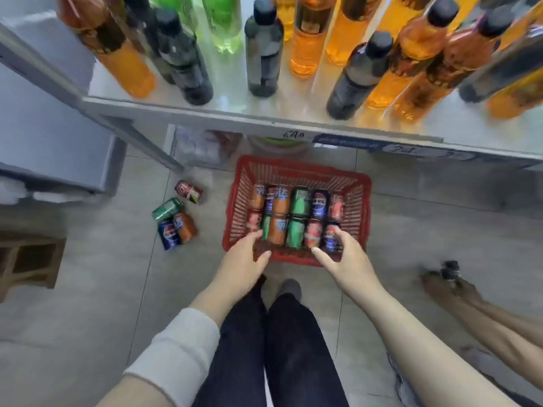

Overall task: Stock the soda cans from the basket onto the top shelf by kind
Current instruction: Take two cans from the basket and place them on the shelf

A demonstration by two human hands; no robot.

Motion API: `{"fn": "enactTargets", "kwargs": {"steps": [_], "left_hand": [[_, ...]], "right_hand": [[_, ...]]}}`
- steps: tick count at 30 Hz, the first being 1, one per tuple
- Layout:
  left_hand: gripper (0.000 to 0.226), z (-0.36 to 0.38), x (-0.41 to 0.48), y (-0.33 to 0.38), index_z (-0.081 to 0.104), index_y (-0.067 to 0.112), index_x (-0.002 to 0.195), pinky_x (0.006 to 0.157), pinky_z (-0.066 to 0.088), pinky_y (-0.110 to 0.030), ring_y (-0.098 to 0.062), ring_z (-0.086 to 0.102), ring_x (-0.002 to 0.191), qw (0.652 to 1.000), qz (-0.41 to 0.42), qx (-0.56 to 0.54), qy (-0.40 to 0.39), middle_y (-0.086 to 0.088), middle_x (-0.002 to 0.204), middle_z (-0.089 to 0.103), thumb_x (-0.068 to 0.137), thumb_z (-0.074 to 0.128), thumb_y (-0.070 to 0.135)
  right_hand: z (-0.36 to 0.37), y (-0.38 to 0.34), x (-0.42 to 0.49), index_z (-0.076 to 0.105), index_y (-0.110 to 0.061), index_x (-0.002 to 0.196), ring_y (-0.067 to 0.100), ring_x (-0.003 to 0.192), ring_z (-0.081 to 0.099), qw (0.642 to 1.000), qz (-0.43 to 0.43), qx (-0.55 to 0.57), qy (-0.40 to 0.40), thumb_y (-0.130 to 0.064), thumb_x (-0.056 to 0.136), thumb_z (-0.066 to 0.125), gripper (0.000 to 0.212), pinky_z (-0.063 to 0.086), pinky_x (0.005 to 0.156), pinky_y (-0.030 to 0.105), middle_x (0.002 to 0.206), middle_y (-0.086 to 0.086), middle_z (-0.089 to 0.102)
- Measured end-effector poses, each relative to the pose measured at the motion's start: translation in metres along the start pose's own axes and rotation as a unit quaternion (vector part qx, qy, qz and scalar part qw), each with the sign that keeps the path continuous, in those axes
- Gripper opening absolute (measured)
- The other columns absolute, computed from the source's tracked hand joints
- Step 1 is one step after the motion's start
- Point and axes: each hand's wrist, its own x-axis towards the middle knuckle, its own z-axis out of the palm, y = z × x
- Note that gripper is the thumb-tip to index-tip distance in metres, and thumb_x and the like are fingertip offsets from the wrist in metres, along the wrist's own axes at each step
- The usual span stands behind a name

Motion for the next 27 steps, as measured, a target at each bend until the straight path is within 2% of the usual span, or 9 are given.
{"fn": "enactTargets", "kwargs": {"steps": [3,6,9,12,14,16,19,23,27], "left_hand": [[0.044,0.049,0.077,-0.05,0.043,0.012,0.134,0.099,0.032,-0.023,-0.02,0.044,0.127,0.998,-0.039,-0.001,-0.043,-0.004,0.136,0.05,0.092,0.052,0.023],[0.04,0.093,0.165,-0.098,0.048,0.009,0.127,0.093,0.04,-0.031,-0.028,0.052,0.119,0.995,-0.051,0.044,-0.08,-0.011,0.127,0.057,0.091,0.054,0.025],[0.035,0.121,0.243,-0.128,0.053,0.007,0.118,0.081,0.041,-0.029,-0.03,0.057,0.111,0.994,-0.049,0.042,-0.093,-0.015,0.117,0.062,0.089,0.057,0.027],[0.044,0.147,0.3,-0.144,0.048,0.001,0.125,0.091,0.039,-0.032,-0.033,0.052,0.118,0.991,-0.071,0.06,-0.099,-0.02,0.126,0.055,0.09,0.055,0.028],[0.055,0.167,0.331,-0.16,0.048,0.001,0.125,0.097,0.042,-0.036,-0.033,0.052,0.119,0.99,-0.08,0.05,-0.109,-0.019,0.124,0.056,0.085,0.062,0.036],[0.074,0.183,0.35,-0.172,0.045,0.003,0.128,0.096,0.045,-0.037,-0.03,0.053,0.119,0.987,-0.098,0.03,-0.122,-0.014,0.124,0.057,0.074,0.07,0.047],[0.107,0.197,0.363,-0.179,0.017,-0.002,0.141,0.1,0.041,-0.036,-0.028,0.045,0.126,0.981,-0.136,0.037,-0.133,-0.014,0.138,0.043,0.067,0.075,0.05],[0.108,0.204,0.371,-0.183,0.016,0.001,0.139,0.099,0.04,-0.035,-0.027,0.044,0.125,0.984,-0.126,0.038,-0.116,-0.015,0.137,0.04,0.064,0.079,0.047],[0.103,0.208,0.372,-0.195,0.03,0.003,0.135,0.1,0.042,-0.035,-0.025,0.047,0.122,0.986,-0.129,-0.017,-0.103,-0.011,0.135,0.045,0.058,0.083,0.045]], "right_hand": [[0.047,0.034,0.09,0.034,-0.006,0.141,0.022,0.132,0.04,0.998,0.041,-0.011,-0.037,-0.039,0.085,0.063,0.072,0.031,0.103,0.025,0.144,0.009,0.042],[0.094,0.056,0.189,0.038,-0.002,0.137,0.027,0.127,0.045,0.997,0.054,-0.018,-0.049,-0.037,0.085,0.063,0.067,0.034,0.096,0.025,0.139,0.014,0.048],[0.142,0.069,0.283,0.034,-0.001,0.14,0.03,0.129,0.043,0.996,0.059,-0.036,-0.051,-0.047,0.085,0.06,0.076,0.035,0.102,0.032,0.142,0.016,0.044],[0.184,0.071,0.348,0.04,0.005,0.132,0.033,0.126,0.044,0.995,0.047,-0.091,-0.02,-0.046,0.087,0.057,0.071,0.033,0.098,0.032,0.136,0.023,0.047],[0.208,0.068,0.378,0.048,0.006,0.125,0.034,0.12,0.048,0.99,0.028,-0.135,0.003,-0.05,0.087,0.054,0.068,0.034,0.096,0.034,0.128,0.024,0.051],[0.227,0.069,0.399,0.046,0.007,0.126,0.036,0.12,0.046,0.984,0.031,-0.173,0.032,-0.057,0.086,0.048,0.076,0.034,0.099,0.036,0.128,0.026,0.049],[0.243,0.068,0.415,0.031,0.011,0.134,0.037,0.124,0.039,0.972,0.071,-0.206,0.083,-0.064,0.083,0.047,0.092,0.035,0.101,0.037,0.135,0.027,0.039],[0.25,0.065,0.42,0.023,0.009,0.135,0.032,0.126,0.039,0.966,0.074,-0.213,0.129,-0.056,0.078,0.062,0.095,0.04,0.096,0.033,0.137,0.023,0.034],[0.25,0.066,0.426,0.017,0.01,0.137,0.035,0.126,0.042,0.968,0.061,-0.211,0.123,-0.054,0.077,0.065,0.1,0.035,0.1,0.036,0.135,0.023,0.043]]}}
